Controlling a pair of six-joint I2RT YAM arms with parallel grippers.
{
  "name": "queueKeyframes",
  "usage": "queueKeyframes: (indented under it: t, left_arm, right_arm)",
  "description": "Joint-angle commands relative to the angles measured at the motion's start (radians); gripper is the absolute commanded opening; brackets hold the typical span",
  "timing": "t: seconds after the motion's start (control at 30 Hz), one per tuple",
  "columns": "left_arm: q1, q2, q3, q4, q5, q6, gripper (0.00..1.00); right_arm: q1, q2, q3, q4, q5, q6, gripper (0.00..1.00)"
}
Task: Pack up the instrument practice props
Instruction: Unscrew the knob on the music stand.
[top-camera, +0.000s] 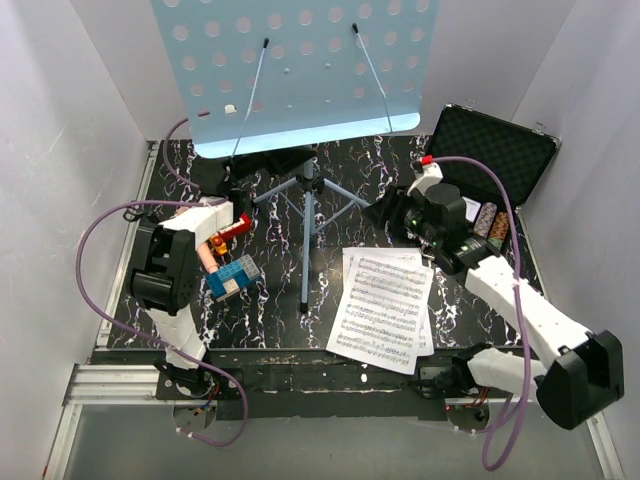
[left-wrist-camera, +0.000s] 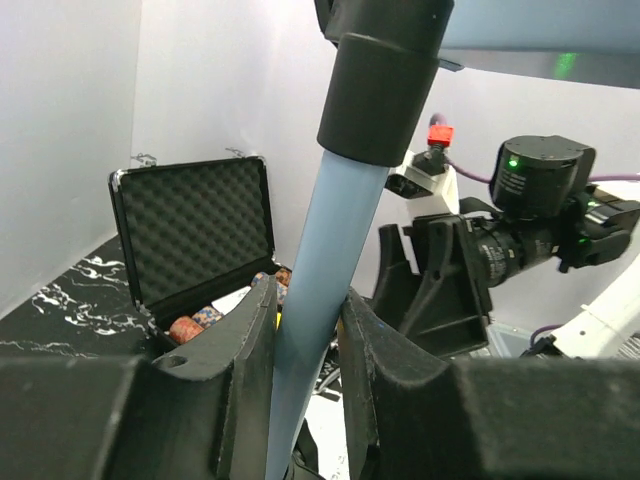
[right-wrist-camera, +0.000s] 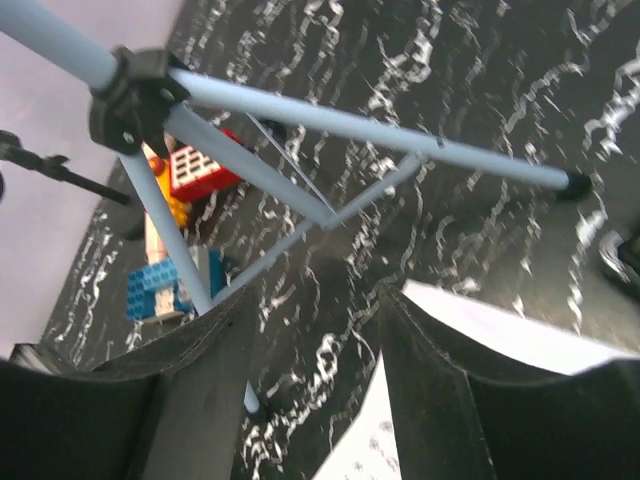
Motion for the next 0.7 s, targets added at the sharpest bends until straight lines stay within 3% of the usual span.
queueKeyframes:
  t: [0.0,0.23,0.33,0.5,0.67]
  left_arm:
    - [0.039,-0.007,-0.007,0.054,0.033,-0.197,0.0]
    - [0.042,-0.053,-0.076,0.049,0.035,-0.193,0.0]
    - [0.044,-0.071,-0.094,0.031,0.03,-0.182,0.0]
    - [0.044,-0.097,-0.105,0.005,0.03,-0.164,0.0]
    - [0.042,-0.094,-0.108,-0.002,0.026,-0.164,0.0]
  right_arm:
    - [-0.007,0.096,0.076,0.309,-0.114,0.018,0.61]
    - [0.019,0.266,0.128,0.555,-0.244,0.042,0.62]
    - [0.056,0.318,0.173,0.561,-0.241,-0.016,0.62]
    - [0.064,0.386,0.2,0.635,-0.313,0.025,0.61]
    - [0.087,0.447,0.289,0.553,-0.332,0.001,0.55]
